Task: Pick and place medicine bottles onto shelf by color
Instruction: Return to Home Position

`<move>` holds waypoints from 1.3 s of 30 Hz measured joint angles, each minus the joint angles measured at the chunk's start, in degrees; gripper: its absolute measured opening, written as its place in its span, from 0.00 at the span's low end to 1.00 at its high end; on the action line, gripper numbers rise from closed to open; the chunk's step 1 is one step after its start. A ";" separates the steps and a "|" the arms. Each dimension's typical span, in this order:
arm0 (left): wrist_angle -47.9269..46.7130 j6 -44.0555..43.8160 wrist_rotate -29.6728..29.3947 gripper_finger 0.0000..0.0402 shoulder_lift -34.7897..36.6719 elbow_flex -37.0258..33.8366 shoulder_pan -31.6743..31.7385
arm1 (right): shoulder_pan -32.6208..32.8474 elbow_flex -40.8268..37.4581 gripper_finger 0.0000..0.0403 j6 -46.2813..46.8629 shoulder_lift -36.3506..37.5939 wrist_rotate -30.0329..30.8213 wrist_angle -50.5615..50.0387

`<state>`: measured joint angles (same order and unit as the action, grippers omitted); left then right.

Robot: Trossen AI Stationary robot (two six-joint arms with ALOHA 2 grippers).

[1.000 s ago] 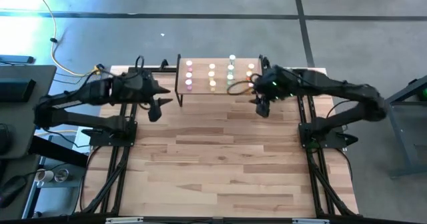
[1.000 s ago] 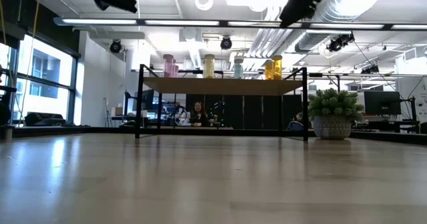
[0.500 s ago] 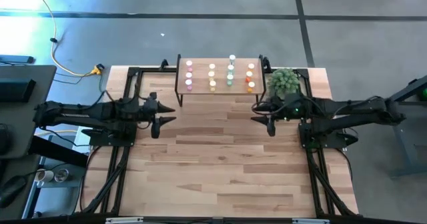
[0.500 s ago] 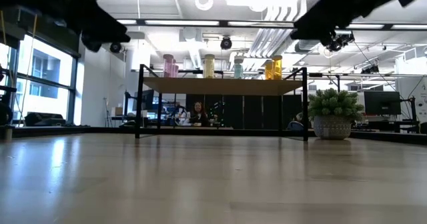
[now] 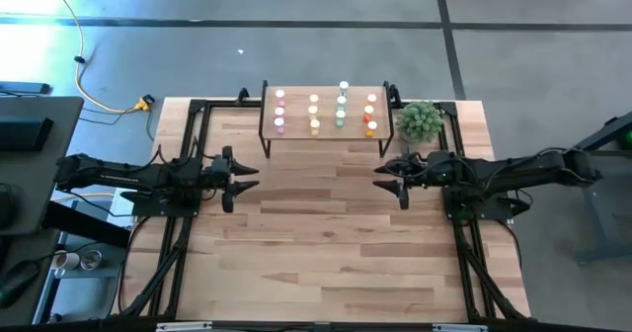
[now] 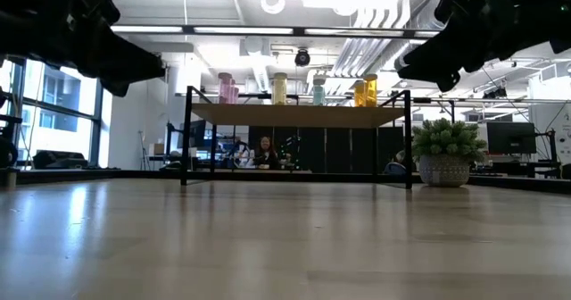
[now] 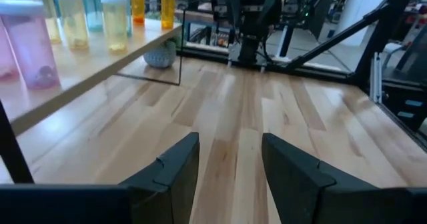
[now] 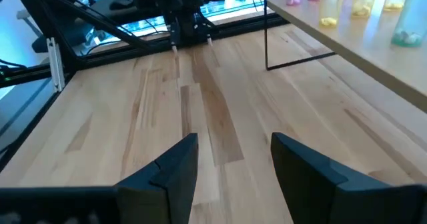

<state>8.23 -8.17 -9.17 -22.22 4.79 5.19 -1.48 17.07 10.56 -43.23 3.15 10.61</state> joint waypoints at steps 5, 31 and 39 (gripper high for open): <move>-0.29 2.34 0.01 0.38 2.45 -0.26 0.00 | -0.02 -1.44 0.45 -1.58 3.20 0.05 0.27; -0.71 9.00 -4.31 0.38 8.74 -0.26 0.02 | 0.00 -13.60 0.45 -1.98 26.13 -1.42 -0.44; -0.72 6.87 -4.28 0.38 8.74 -0.26 0.02 | 0.02 -16.49 0.45 -0.25 26.14 -1.56 4.15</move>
<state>7.51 -1.30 -13.45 -13.47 4.54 5.21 -1.45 0.58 10.31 -17.09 1.58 14.77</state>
